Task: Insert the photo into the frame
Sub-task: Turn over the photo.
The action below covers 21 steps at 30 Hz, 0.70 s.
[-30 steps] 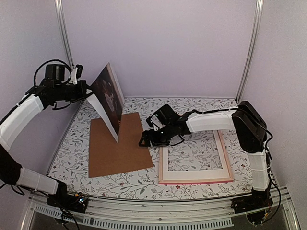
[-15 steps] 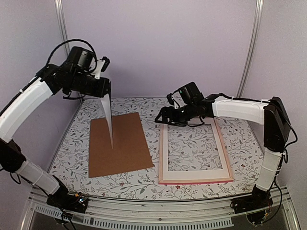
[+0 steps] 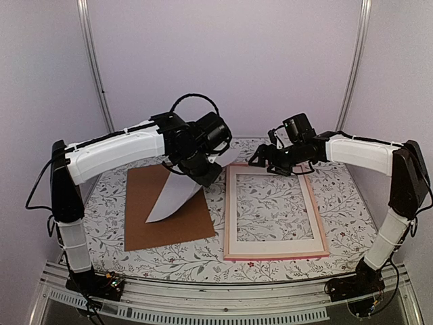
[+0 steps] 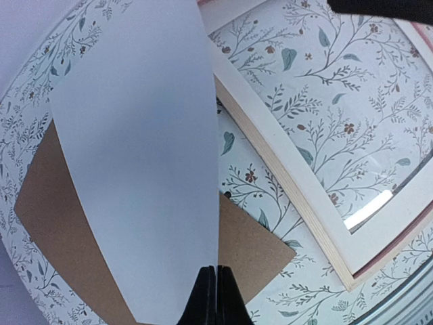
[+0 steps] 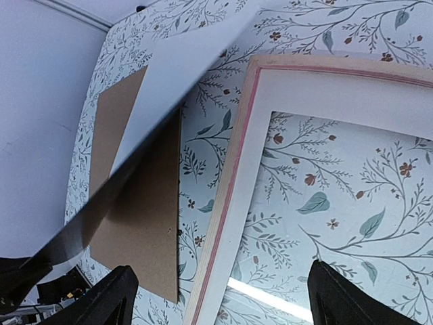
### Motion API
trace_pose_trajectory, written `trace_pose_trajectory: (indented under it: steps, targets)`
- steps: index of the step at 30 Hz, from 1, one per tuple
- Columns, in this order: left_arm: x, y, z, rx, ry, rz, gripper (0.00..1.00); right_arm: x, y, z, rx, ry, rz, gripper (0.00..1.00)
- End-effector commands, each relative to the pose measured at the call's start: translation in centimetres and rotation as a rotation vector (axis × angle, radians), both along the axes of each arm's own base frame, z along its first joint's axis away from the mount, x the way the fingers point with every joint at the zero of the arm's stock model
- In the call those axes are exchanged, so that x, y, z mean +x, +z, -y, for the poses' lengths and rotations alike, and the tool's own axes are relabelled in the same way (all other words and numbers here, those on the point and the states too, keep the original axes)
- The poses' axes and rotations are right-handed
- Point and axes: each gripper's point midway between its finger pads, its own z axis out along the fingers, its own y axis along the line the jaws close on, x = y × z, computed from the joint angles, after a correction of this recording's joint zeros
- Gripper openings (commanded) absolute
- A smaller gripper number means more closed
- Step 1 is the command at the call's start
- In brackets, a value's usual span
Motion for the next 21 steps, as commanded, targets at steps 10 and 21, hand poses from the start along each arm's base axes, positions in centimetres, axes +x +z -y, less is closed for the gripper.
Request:
trace_pose_trajectory:
  steps: [10, 21]
  targets:
    - [-3.0, -4.1, 5.1, -0.137, 0.015, -0.054, 0.0, 0.0, -2.6, -1.0, 0.151, 0.021, -0.103, 0.91]
    - [-5.0, -6.7, 6.6, -0.148, 0.009, -0.075, 0.0, -0.1, -5.3, -2.9, 0.236, 0.052, -0.201, 0.89]
